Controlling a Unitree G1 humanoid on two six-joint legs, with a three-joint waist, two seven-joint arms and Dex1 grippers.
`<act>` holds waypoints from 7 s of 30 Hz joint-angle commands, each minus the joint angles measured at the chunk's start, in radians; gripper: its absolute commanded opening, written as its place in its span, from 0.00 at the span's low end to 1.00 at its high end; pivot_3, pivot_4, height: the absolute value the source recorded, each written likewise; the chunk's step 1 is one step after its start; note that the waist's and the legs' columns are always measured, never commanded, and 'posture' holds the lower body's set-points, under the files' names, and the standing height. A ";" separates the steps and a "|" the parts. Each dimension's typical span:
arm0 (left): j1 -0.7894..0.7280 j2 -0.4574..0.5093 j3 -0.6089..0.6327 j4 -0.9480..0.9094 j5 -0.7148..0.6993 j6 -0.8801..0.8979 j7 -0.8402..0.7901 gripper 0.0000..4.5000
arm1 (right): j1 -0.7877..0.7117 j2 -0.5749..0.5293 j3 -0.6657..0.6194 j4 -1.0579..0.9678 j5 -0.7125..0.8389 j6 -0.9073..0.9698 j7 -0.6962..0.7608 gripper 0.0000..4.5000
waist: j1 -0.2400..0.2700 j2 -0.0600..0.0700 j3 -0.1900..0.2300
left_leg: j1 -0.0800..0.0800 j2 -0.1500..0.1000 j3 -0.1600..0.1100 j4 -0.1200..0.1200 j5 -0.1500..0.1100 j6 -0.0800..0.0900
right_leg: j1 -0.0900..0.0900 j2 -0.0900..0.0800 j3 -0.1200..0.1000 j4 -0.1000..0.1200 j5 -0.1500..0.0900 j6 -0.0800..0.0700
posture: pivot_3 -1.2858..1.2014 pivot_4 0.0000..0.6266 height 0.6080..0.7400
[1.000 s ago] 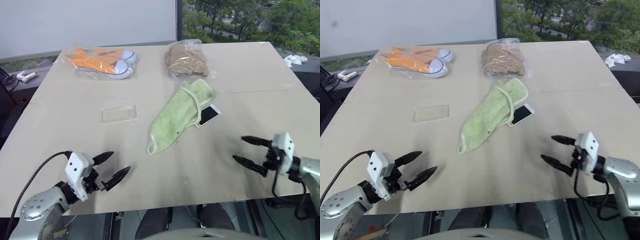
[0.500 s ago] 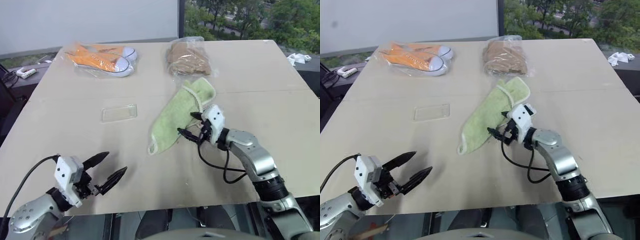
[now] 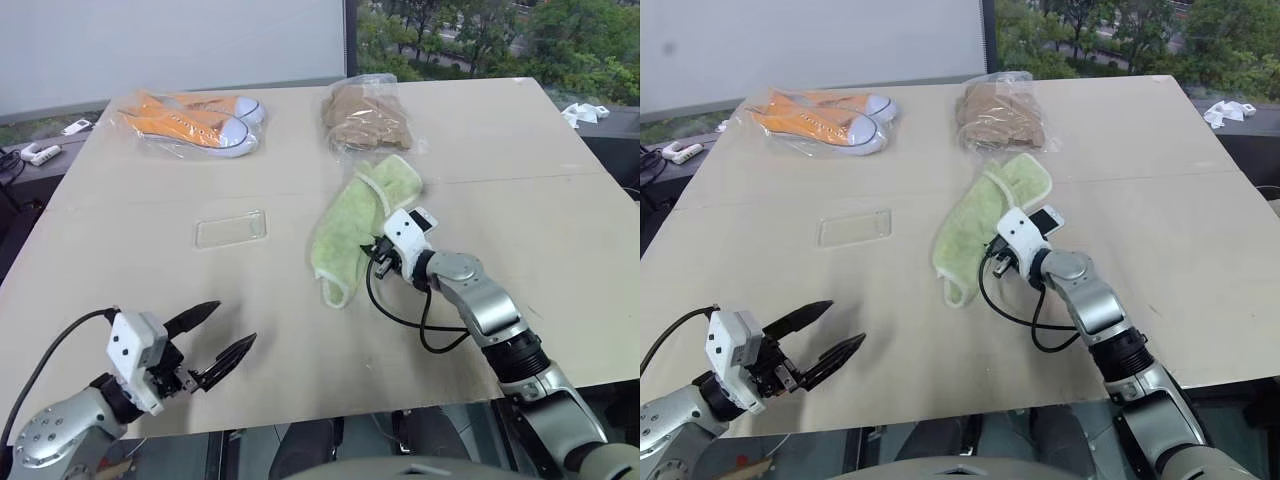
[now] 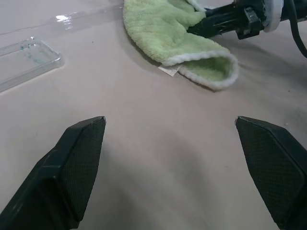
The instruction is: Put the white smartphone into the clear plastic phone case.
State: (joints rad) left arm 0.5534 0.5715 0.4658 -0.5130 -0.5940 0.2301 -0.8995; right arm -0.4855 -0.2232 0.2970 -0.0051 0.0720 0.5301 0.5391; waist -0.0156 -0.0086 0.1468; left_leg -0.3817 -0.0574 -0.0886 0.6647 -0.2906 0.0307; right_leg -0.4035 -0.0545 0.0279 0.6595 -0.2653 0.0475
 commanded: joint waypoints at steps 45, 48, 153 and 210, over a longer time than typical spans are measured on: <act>-0.566 0.018 -0.241 -0.095 -0.095 0.234 0.278 1.00 | -0.232 -0.522 -0.406 0.441 -0.060 -0.084 -0.133 0.99 | 0.010 0.000 0.000 | -0.004 0.001 0.008 0.000 0.000 0.000 | -0.005 0.001 0.007 0.002 0.000 0.001 | 0.52 0.24 1.00; -0.564 0.018 -0.241 -0.091 -0.083 0.231 0.280 1.00 | -0.273 -0.496 -0.510 0.468 -0.017 -0.134 -0.253 0.99 | 0.002 0.002 0.001 | -0.006 0.001 0.009 0.000 0.000 0.000 | -0.007 0.001 0.008 0.002 0.000 0.001 | 0.52 0.24 1.00; -0.992 0.184 -0.445 0.759 0.303 0.108 -0.319 0.01 | 0.316 -0.596 -0.415 -0.532 0.624 0.028 0.442 1.00 | 0.006 0.000 -0.002 | -0.015 -0.002 -0.001 0.010 0.000 0.001 | -0.010 -0.002 -0.003 0.004 0.004 0.004 | 0.52 0.24 1.00; -0.479 0.256 -0.081 -0.001 -0.105 0.405 -0.122 0.98 | -0.275 -0.281 -0.136 0.411 0.172 -0.157 0.422 1.00 | -0.010 -0.003 0.002 | -0.003 0.001 0.006 0.004 0.000 0.001 | -0.004 0.000 0.002 0.003 0.004 0.004 | 0.52 0.24 1.00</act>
State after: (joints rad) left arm 0.0582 0.8269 0.3380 -0.4689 -0.6580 0.6227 -1.0240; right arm -0.7286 -0.5167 0.1780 0.3460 0.2268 0.3558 0.9509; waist -0.0256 -0.0121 0.1487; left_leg -0.3848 -0.0557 -0.0827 0.6680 -0.2906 0.0313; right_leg -0.4084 -0.0544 0.0296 0.6621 -0.2618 0.0511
